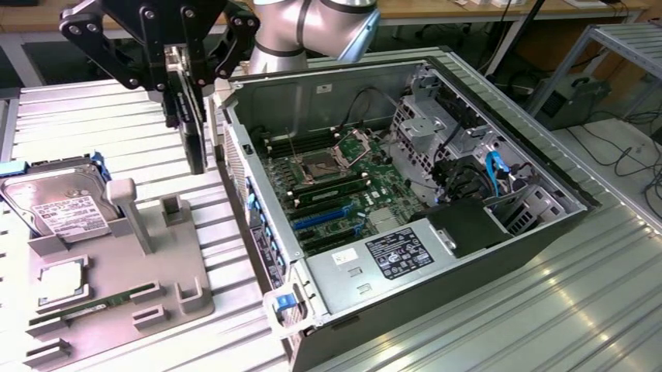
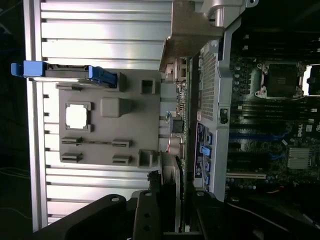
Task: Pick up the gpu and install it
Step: 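Pick up the gpu and move the gpu toward the slot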
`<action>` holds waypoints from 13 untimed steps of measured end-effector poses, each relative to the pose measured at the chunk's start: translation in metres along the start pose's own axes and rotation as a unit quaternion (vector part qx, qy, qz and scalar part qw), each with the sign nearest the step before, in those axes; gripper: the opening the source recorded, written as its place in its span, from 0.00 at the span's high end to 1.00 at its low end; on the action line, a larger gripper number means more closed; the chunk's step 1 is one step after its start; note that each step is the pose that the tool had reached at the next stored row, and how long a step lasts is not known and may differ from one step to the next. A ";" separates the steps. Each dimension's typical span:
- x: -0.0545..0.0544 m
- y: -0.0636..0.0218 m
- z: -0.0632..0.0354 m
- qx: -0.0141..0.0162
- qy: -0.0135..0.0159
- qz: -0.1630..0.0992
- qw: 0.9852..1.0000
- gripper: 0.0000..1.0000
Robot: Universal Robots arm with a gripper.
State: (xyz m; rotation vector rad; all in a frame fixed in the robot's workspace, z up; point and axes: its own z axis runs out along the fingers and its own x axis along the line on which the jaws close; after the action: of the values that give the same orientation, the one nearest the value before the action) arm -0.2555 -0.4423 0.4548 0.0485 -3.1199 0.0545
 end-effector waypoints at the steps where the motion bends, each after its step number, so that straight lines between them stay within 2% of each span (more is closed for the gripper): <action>1: -0.002 -0.0001 0.0000 0.000 0.000 0.000 1.000 0.72; 8: -0.013 -0.0004 -0.0002 0.000 0.000 0.000 1.000 0.72; 13: -0.026 -0.0008 -0.0005 0.000 0.000 0.000 1.000 0.72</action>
State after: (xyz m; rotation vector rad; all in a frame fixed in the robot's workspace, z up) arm -0.2297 -0.4423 0.4548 0.0486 -3.1199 0.0544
